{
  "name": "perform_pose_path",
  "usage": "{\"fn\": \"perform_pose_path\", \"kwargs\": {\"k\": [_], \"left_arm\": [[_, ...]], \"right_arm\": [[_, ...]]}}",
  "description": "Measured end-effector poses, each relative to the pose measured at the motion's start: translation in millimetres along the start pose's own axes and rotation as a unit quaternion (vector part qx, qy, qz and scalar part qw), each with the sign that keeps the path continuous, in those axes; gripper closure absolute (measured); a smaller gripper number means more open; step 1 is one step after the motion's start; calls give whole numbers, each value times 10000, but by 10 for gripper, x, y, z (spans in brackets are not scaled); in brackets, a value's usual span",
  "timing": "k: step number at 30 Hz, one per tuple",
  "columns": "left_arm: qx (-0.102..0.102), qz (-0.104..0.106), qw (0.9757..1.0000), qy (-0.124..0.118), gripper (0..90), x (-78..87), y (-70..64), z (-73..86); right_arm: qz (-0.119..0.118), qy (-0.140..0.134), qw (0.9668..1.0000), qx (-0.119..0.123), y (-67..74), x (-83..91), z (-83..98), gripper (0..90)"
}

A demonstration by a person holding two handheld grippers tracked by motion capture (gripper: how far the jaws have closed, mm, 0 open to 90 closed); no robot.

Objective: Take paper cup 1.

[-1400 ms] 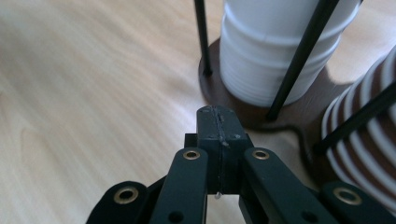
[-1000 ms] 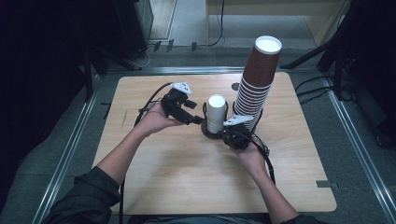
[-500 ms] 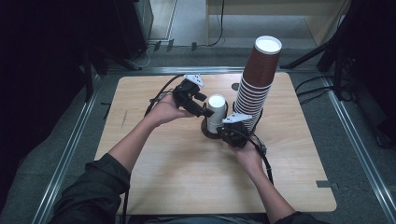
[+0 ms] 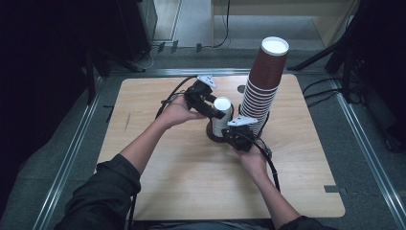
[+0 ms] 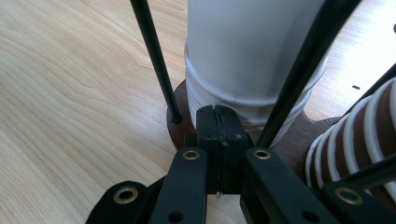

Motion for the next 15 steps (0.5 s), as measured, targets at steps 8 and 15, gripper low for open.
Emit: {"fn": "perform_pose_path", "kwargs": {"k": [8,15], "left_arm": [[-105,-46,9999,42,231,-66,-6,-28],[-193,-209,9996,-39,325,-45,-10,-46]], "right_arm": [[-1,2,10000,32,16,-16,4,893],[-12,12,10000,-15,7,-13,4,892]]}}
Point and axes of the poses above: each handheld gripper's, and its own axes: x roughly backward along the jaws, z roughly out of its underside, y roughly to its left, the point moved 3 cm from there along -x, roughly forward along the jaws, and after that the axes turned 14 degrees about -y, right-handed, at the moved point
